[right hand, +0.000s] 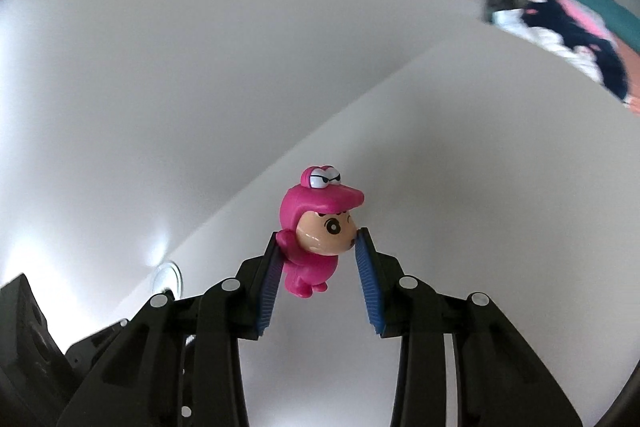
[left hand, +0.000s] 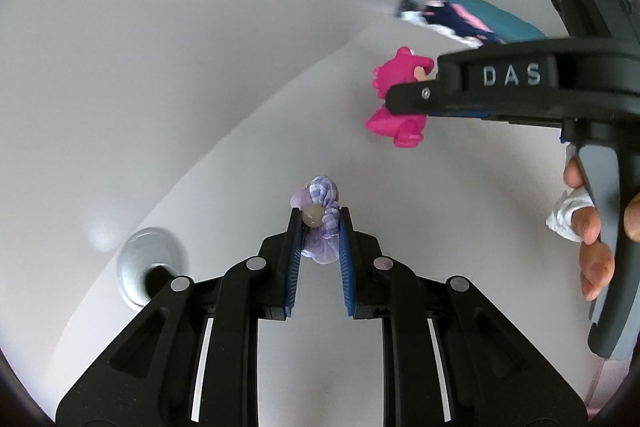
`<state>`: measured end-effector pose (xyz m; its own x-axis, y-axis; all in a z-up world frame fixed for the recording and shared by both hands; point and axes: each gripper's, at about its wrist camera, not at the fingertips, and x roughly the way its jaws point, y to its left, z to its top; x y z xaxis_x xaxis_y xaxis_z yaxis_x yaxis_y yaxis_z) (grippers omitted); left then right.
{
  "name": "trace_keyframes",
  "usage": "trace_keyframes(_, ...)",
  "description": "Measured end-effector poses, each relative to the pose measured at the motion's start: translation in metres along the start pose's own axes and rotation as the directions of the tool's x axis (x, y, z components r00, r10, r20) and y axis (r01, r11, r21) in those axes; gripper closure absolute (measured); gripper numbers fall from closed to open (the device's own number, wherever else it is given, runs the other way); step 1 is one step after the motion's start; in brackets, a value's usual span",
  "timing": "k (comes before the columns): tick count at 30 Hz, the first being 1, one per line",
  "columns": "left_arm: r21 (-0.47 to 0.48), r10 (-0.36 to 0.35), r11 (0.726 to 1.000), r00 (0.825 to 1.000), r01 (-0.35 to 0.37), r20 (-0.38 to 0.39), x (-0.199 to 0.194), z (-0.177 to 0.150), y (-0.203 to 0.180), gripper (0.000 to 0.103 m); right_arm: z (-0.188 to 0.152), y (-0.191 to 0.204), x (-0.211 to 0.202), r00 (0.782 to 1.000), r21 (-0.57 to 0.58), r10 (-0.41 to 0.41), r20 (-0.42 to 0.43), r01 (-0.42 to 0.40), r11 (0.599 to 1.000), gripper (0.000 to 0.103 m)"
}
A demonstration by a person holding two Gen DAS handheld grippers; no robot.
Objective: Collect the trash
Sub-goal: 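Carry the flower toy and pink figure over the bin and open both tools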
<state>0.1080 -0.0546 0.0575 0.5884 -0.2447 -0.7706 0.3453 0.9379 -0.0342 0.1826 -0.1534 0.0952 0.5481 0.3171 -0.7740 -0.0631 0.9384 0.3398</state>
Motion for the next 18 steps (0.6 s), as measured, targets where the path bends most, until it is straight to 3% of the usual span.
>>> trace_keyframes(3, 0.064, -0.038, 0.997, 0.999, 0.037, 0.015, -0.014, 0.001, -0.044, 0.086, -0.008, -0.01, -0.024, 0.999, 0.026, -0.037, 0.026, 0.036, 0.999, 0.065)
trace_keyframes(9, 0.177, -0.108, 0.979, 0.994, 0.102, 0.023, -0.038, -0.011, -0.136, 0.086, -0.055, -0.067, -0.099, 0.99, 0.118, -0.115, 0.079, 0.105, 0.987, 0.065)
trace_keyframes(18, 0.279, -0.204, 0.94, 0.979, 0.197, -0.007, -0.055, -0.038, -0.248, 0.086, -0.119, -0.18, -0.187, 0.962, 0.283, -0.232, 0.142, 0.185, 0.941, 0.065)
